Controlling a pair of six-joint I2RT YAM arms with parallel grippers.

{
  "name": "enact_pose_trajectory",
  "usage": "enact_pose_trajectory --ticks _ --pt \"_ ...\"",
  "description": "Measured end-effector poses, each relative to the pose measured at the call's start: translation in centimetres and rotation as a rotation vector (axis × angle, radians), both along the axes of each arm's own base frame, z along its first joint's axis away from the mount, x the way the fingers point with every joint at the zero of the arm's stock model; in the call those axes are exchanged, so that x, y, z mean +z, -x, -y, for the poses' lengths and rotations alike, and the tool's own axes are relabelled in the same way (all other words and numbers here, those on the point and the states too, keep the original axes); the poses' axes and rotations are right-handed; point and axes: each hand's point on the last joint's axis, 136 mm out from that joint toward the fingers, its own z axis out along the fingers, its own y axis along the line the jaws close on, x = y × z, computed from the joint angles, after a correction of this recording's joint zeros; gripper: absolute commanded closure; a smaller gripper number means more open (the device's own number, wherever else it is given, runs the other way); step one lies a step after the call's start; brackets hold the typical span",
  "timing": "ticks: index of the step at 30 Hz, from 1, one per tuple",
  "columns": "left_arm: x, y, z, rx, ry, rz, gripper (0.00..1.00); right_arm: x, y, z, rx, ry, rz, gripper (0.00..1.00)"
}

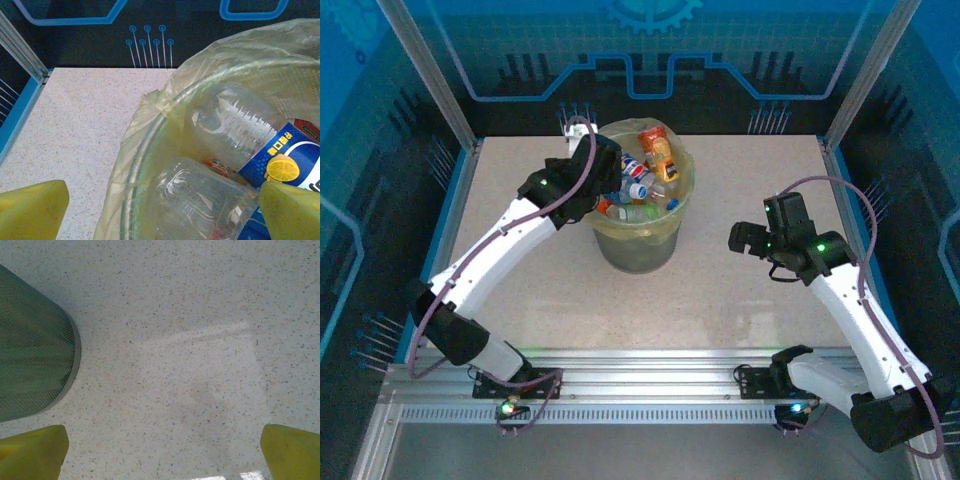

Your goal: Put the plastic bottles in the bin

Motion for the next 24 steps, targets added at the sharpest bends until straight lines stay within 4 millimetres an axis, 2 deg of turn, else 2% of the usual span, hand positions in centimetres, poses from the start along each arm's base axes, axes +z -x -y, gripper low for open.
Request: enact_pose_trajectory --ticks 6,12,15,19,24 --pt "0.1 -0.2 0.1 0.001 0.009 0.010 0.01 0.0 0.0 -0.1 0.004 -0.006 -0.002 0.00" --pt "-1.2 -0.3 0.2 0.002 0.002 -0.003 0.01 0.0 0.1 -0.2 0.006 -0.007 -0.002 0.00" --pt "-1.1 -0.2 0.2 -0.002 0.012 0.001 0.01 0.6 -0.1 -0.2 0.005 -0.009 0.010 0.00" --pt "-0.1 0.3 -0.5 -0.013 0.072 0.030 0.01 1.3 -0.3 0.0 -0.002 -0.005 0.032 0.00" --pt "2.8 1.6 -3.3 0.019 0.174 0.128 0.01 1.9 0.0 0.6 -0.017 0.012 0.054 0.00"
